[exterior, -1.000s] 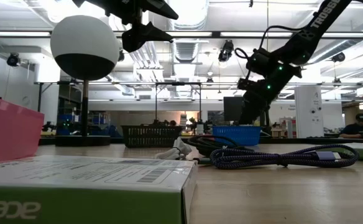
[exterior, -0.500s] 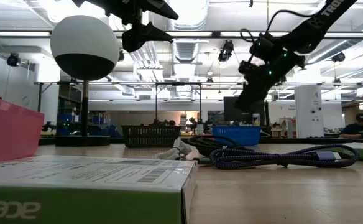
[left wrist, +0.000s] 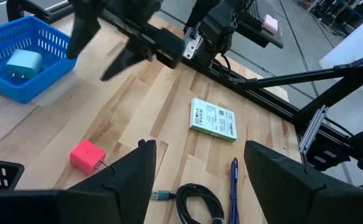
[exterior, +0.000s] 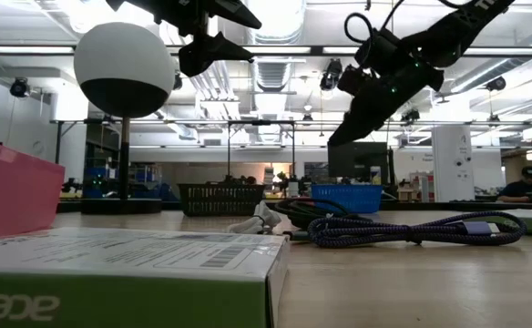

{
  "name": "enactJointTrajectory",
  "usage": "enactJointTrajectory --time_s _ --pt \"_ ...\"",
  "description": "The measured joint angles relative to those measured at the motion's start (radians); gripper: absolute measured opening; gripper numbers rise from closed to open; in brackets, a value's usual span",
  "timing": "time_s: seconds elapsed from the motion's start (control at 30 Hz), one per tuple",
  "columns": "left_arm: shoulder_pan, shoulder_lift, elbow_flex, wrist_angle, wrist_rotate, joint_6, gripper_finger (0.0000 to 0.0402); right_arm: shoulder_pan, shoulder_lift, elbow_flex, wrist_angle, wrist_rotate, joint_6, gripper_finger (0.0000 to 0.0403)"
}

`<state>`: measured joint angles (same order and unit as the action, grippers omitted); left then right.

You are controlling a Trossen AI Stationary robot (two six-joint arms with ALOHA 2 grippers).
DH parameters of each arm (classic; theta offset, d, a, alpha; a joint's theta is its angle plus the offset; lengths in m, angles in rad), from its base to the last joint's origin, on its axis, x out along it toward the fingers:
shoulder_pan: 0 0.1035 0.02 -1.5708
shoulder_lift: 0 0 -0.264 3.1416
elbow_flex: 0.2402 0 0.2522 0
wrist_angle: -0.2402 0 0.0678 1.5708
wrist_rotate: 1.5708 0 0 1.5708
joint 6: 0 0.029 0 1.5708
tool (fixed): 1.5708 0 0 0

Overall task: Pick and place items into bin
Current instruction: Put the pink charger adapter into the blue bin

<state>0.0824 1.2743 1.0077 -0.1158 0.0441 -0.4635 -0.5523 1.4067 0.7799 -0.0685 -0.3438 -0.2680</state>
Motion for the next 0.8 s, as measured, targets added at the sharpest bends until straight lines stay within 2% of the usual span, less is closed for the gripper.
enactJointTrajectory --time_s 0.13,0.3,0.6,0.8 --pt "0.000 0.000 0.000 0.000 0.000 0.000 0.0228 0.048 0.000 0.000 0.002 0.012 0.038 0.0233" --pt "0.000 0.000 0.000 0.000 0.000 0.000 0.0228 0.095 0.001 0.000 0.004 0.084 0.095 0.0233" --pt "0.000 0.000 0.000 0.000 -0.004 0.000 0.0228 0.146 0.026 0.001 0.012 0.094 0.160 0.0233" --pt "0.001 0.000 0.000 0.000 -0.006 0.000 0.0228 0.183 0.105 0.001 0.078 0.096 0.217 0.0266"
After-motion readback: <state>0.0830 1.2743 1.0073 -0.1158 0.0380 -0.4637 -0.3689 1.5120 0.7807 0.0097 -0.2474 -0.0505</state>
